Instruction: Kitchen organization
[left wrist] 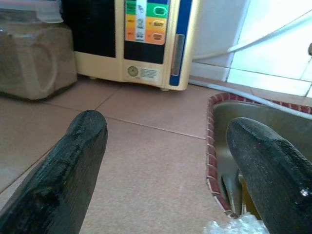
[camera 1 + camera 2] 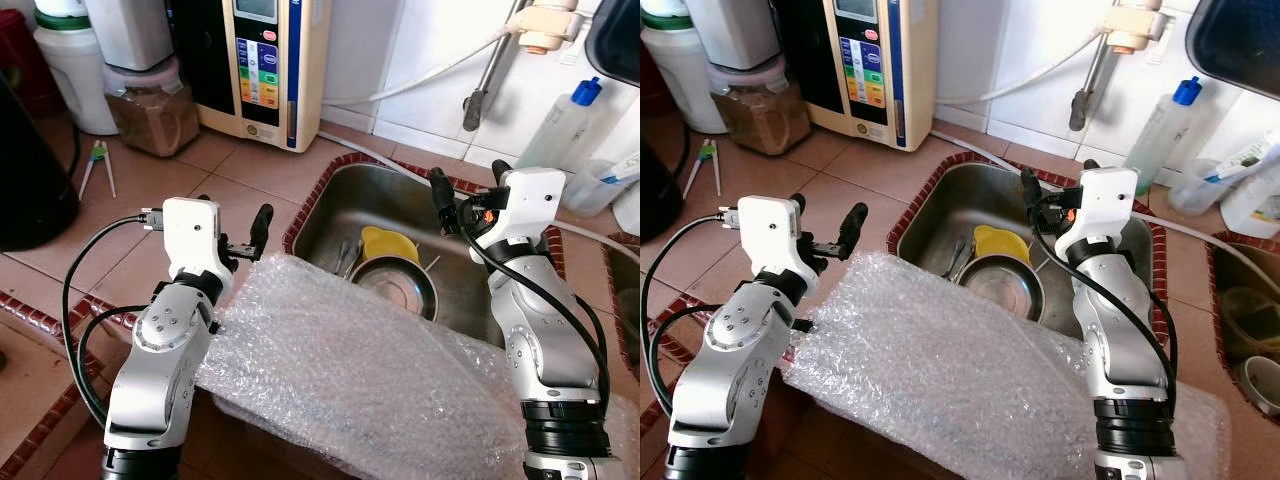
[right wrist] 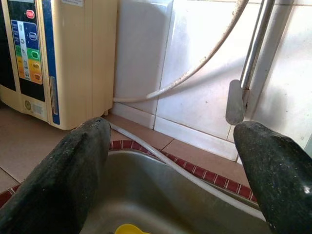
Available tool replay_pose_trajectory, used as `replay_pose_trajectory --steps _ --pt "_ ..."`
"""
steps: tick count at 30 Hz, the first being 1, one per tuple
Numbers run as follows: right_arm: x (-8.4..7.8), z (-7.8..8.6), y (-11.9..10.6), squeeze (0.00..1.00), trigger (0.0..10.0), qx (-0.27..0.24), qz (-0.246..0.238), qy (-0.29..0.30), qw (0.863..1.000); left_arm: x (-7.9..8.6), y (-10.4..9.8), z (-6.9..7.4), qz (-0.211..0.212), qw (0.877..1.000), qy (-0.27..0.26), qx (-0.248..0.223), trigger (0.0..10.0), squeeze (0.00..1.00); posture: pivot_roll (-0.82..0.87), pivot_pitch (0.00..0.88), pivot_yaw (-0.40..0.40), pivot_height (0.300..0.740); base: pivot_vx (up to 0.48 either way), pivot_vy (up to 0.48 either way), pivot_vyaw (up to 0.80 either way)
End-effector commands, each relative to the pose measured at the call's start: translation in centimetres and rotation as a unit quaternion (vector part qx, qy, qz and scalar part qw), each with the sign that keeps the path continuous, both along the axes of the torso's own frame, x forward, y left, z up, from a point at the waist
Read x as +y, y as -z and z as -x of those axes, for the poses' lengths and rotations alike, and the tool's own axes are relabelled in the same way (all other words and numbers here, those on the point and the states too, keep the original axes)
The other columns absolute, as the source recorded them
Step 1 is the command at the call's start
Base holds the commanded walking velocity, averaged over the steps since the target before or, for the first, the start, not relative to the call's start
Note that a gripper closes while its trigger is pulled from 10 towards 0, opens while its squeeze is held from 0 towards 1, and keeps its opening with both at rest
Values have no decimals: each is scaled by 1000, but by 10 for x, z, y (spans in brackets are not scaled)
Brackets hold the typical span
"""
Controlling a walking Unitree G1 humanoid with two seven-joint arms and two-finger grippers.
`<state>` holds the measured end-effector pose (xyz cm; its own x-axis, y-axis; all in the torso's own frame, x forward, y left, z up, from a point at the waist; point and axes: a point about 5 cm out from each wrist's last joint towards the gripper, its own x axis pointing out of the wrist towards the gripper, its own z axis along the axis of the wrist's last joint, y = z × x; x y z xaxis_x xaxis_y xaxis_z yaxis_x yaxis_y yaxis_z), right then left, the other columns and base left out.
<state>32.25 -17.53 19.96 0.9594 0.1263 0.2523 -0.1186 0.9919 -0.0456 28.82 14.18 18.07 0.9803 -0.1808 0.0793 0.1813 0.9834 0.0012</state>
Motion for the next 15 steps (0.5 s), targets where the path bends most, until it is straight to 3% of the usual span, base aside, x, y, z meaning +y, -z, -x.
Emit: replay_pose_trajectory --steps 1,6,15 --pt "-5 -1 3 0 10000 13 0 13 1000 -3 -2 0 5 1000 10 2 10000 0 -18 76 -58 740 0 0 -544" --pt "-2 -3 6 0 10000 18 1 8 1000 -7 1 0 5 1000 22 8 10000 0 -11 67 -60 740 0 0 -594" --pt "-2 -2 14 0 10000 25 -3 17 1000 -17 6 2 -1 998 59 26 10000 0 -1 53 -18 740 0 0 0"
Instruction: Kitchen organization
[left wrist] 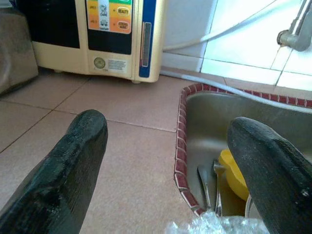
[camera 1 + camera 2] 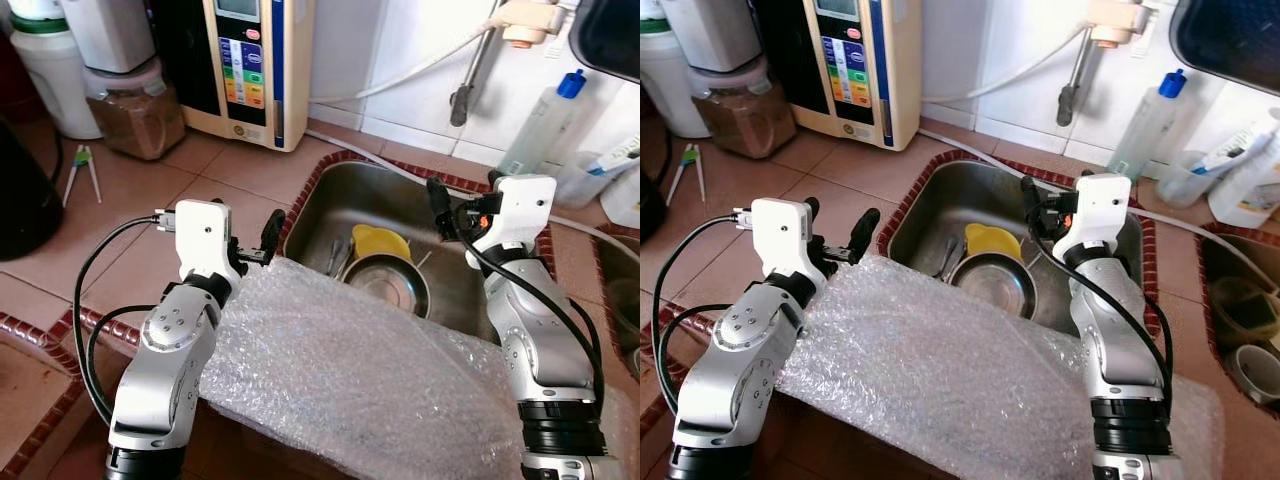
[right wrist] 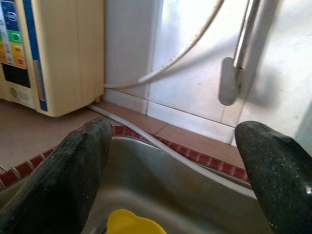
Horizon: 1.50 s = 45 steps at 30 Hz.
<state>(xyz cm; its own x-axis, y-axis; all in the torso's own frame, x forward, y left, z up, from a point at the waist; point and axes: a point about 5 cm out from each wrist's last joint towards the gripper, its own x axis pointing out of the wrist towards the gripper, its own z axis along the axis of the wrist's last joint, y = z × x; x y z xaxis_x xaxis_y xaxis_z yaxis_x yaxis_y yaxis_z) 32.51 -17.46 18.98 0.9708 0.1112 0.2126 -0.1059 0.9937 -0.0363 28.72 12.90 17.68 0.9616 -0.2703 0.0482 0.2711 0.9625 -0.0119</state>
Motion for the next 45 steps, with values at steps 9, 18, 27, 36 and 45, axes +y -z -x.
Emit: replay_pose_trajectory --steps 9,18,27,36,45 --pt "0 2 9 0 10000 4 -17 22 1000 -6 2 -2 -16 999 32 15 10000 0 3 51 14 740 0 0 0" --pt "-2 1 8 0 10000 3 -13 21 1000 -7 2 -2 -14 1000 22 13 10000 0 0 56 -4 740 0 0 0" --pt "-3 -4 6 0 10000 2 -8 18 1000 -6 3 0 -8 1000 15 16 10000 0 4 64 -17 740 0 0 0" --pt "-4 -5 6 0 10000 3 -6 18 1000 -5 4 0 -8 1000 13 18 10000 0 0 69 -17 740 0 0 0" --pt "-6 -6 6 0 10000 3 -4 19 1000 -3 3 -1 -9 1000 9 18 10000 0 1 70 -19 740 -247 0 0"
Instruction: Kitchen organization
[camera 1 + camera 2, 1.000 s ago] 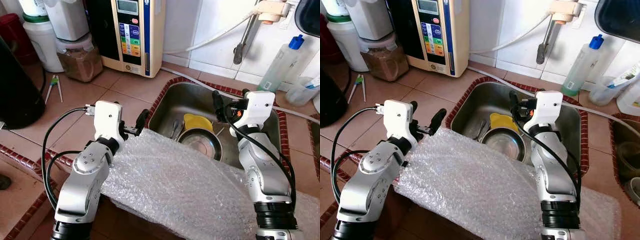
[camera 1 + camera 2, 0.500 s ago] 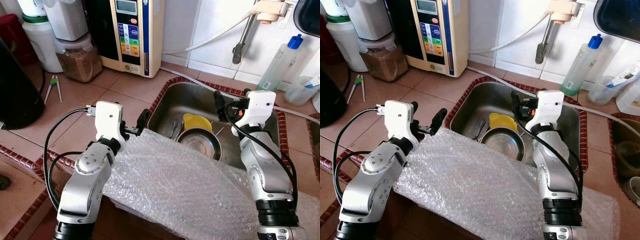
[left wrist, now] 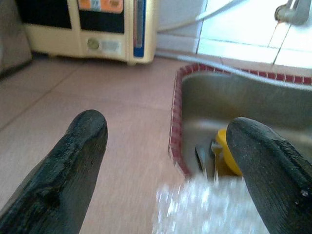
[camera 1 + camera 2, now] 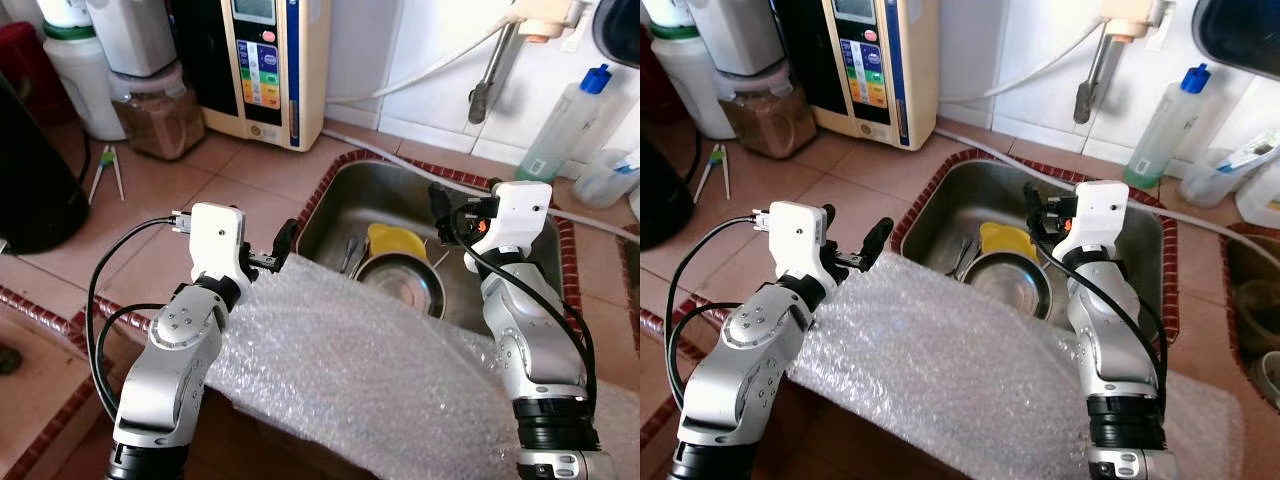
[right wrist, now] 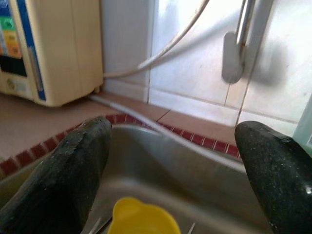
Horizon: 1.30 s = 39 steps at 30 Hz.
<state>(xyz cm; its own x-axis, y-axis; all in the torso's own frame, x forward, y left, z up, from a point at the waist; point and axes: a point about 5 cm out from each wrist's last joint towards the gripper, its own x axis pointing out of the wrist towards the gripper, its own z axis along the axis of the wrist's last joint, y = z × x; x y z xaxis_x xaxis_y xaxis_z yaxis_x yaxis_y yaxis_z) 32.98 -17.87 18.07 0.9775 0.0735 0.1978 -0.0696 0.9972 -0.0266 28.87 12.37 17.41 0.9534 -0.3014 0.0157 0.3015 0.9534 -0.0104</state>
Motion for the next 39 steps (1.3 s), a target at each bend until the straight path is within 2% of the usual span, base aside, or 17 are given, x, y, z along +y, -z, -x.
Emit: replay_pose_trajectory --steps 1,39 --pt "-3 -2 -3 0 10000 -4 0 1 1000 3 0 0 -4 1000 -8 3 10000 0 1 70 -19 740 -285 0 0" --pt "-5 -7 -8 0 10000 -11 8 0 1000 1 0 -3 1 1000 -8 4 10000 0 -7 53 -43 740 -284 0 0"
